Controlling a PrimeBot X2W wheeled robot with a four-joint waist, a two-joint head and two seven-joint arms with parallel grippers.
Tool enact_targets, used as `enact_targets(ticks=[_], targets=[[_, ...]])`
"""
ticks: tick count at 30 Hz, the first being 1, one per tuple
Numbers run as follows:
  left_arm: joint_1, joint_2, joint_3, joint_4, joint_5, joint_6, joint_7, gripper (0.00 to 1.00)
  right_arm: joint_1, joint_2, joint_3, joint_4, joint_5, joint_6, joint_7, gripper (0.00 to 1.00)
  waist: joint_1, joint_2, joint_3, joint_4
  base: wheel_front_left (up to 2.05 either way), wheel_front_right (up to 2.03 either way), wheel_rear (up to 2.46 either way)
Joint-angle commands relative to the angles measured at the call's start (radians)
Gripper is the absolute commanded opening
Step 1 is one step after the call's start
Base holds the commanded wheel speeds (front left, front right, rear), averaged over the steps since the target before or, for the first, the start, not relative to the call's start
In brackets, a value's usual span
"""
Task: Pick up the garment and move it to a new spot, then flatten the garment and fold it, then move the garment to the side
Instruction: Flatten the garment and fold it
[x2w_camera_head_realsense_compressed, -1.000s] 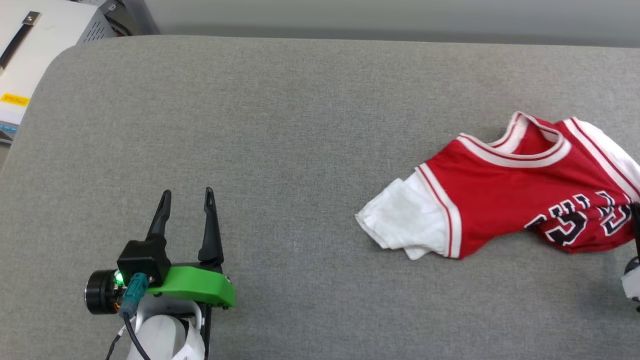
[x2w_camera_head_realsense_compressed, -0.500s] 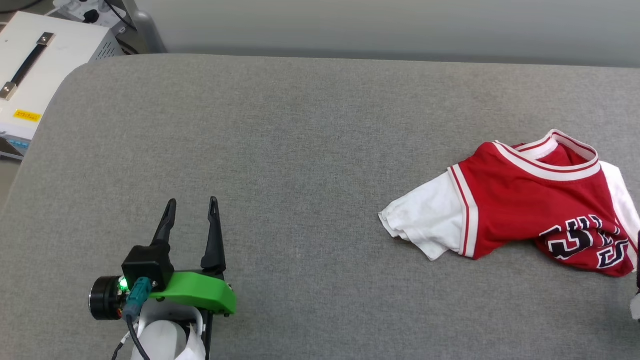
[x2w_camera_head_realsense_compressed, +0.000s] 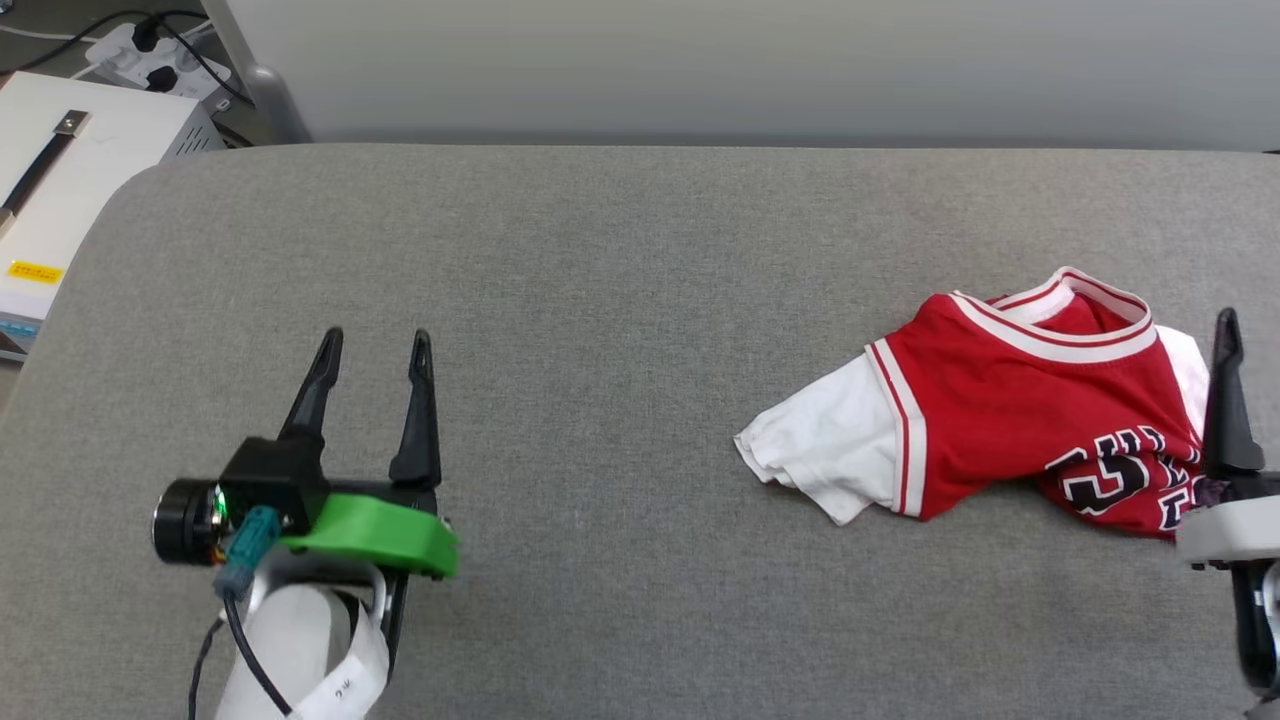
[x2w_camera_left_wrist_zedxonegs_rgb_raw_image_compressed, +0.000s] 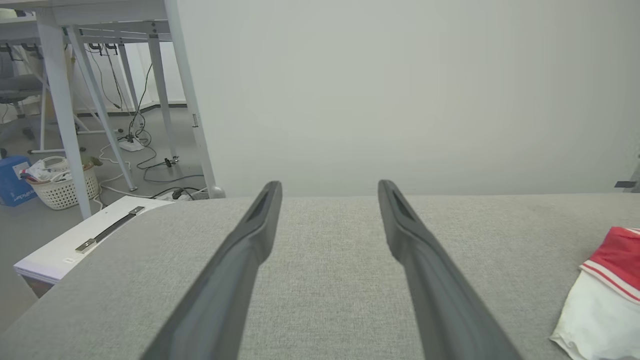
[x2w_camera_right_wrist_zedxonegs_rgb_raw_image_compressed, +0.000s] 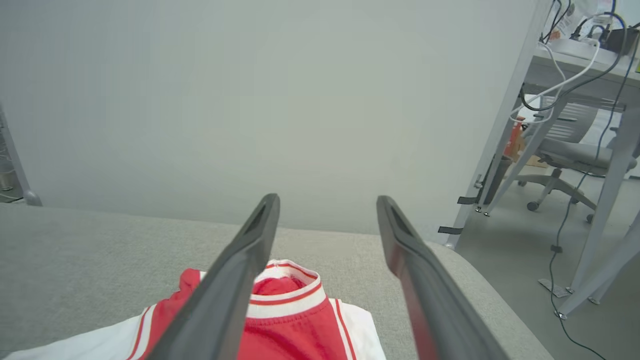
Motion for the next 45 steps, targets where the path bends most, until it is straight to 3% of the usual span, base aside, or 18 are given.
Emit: enact_targets(ticks=[1,4,8,17,28,34,42,43,44,45], targets=[[-0.047,0.018,-0.008,0.001,0.002,-0.011,-0.006,1.0,0.016,0.015,0.017,-0.035,-0.006,-0.001,-0.007,1.0,0.0,-0.0001,0.005,-0.002,0.0,0.0,0.0],[-0.127,0.048,-0.051,0.032,-0.018,-0.029,0.0,1.0,0.03,0.035,0.063,-0.113,-0.028,-0.001,-0.007,1.0,0.0,-0.0001,0.014,-0.008,0.0,0.0,0.0],[-0.267,0.098,-0.165,0.061,-0.076,-0.039,0.105,1.0,0.039,0.034,0.116,-0.157,-0.03,-0.001,-0.007,1.0,0.0,-0.0001,0.035,-0.018,0.0,0.0,0.0],[-0.608,0.24,-0.598,0.09,-0.456,-0.04,0.554,1.0,0.023,0.034,0.175,-0.16,-0.019,-0.001,-0.007,1.0,0.0,-0.0001,0.105,-0.068,0.0,0.0,0.0],[-0.884,0.273,-1.014,0.143,-0.706,-0.04,0.945,1.0,-0.087,0.038,0.241,-0.143,-0.027,-0.001,-0.007,1.0,0.0,-0.0001,0.232,-0.155,0.0,0.0,0.0],[-0.956,0.272,-1.203,0.229,-0.761,-0.04,0.979,1.0,-0.149,0.055,0.267,-0.129,-0.031,-0.001,-0.007,1.0,0.0,-0.0001,0.305,-0.203,0.0,0.0,0.0],[-0.912,0.266,-1.253,0.323,-0.746,-0.04,1.007,1.0,-0.171,0.078,0.282,-0.12,-0.044,-0.001,-0.007,1.0,0.0,-0.0001,0.338,-0.22,0.0,0.0,0.0],[-0.904,0.267,-1.253,0.324,-0.751,-0.04,0.999,0.67,-0.172,0.08,0.278,-0.12,-0.044,-0.001,-0.007,1.0,0.0,-0.0001,0.337,-0.219,0.0,0.0,0.0],[-0.898,0.269,-1.254,0.324,-0.752,-0.04,0.986,0.02,-0.172,0.082,0.273,-0.119,-0.045,-0.001,-0.007,1.0,0.0,-0.0001,0.334,-0.217,0.0,0.0,0.0],[-0.891,0.269,-1.254,0.321,-0.753,-0.04,0.98,0.0,-0.172,0.084,0.269,-0.119,-0.045,-0.001,-0.007,1.0,0.0,-0.0001,0.33,-0.213,0.0,0.0,0.0]])
